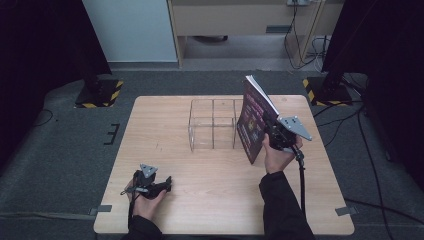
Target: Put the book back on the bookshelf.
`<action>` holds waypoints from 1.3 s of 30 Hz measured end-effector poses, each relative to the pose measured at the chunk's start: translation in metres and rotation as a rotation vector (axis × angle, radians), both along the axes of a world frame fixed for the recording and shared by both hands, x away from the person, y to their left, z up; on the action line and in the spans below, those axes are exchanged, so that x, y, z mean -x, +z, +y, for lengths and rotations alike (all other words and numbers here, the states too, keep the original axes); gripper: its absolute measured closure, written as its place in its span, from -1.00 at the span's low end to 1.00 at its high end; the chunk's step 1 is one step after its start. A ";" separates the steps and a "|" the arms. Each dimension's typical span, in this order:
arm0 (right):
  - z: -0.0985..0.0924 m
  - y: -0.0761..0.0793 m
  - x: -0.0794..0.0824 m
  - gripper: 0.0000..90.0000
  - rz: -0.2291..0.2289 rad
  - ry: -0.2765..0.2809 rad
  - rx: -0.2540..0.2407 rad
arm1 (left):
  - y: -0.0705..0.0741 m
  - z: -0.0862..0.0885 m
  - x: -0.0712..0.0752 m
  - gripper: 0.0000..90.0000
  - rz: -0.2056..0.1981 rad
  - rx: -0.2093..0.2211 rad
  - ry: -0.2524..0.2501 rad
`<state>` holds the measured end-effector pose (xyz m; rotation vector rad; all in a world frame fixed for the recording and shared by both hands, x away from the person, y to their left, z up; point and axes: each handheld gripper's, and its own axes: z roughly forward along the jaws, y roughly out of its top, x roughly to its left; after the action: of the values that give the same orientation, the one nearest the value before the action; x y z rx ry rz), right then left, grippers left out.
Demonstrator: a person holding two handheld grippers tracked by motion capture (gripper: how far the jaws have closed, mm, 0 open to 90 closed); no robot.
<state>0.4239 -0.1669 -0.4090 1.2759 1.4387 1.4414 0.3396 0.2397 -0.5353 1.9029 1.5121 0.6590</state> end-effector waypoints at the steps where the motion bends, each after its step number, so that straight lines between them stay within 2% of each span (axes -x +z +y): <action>1: 0.000 0.000 0.000 0.87 -0.001 0.000 -0.008 | 0.000 0.000 0.000 -0.67 0.000 0.000 0.000; 4: 0.001 0.000 -0.002 0.88 -0.002 0.000 -0.042 | 0.000 0.000 0.000 -0.67 0.000 0.000 0.000; 12: 0.000 -0.001 -0.008 0.88 -0.045 -0.009 -0.099 | 0.000 0.000 0.000 -0.67 0.000 0.001 -0.001; 16: 0.002 -0.003 -0.008 0.88 -0.034 -0.032 -0.073 | 0.000 0.000 0.000 -0.67 0.001 0.001 -0.001; 21: 0.006 -0.005 -0.005 0.87 -0.052 -0.052 -0.031 | 0.000 0.000 0.000 -0.67 0.001 0.001 -0.001; 25: 0.007 -0.004 -0.004 0.85 -0.046 -0.061 0.007 | 0.000 0.000 0.000 -0.67 0.001 0.000 -0.001; 32: 0.004 -0.003 -0.003 0.68 -0.031 -0.052 0.021 | 0.000 0.000 0.000 -0.67 0.001 0.000 -0.002; 39: -0.001 -0.001 -0.001 0.69 -0.035 -0.052 0.033 | 0.000 0.000 0.000 -0.67 0.001 0.000 -0.002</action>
<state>0.4250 -0.1679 -0.4099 1.2524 1.3907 1.3932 0.3396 0.2398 -0.5352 1.9053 1.5108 0.6575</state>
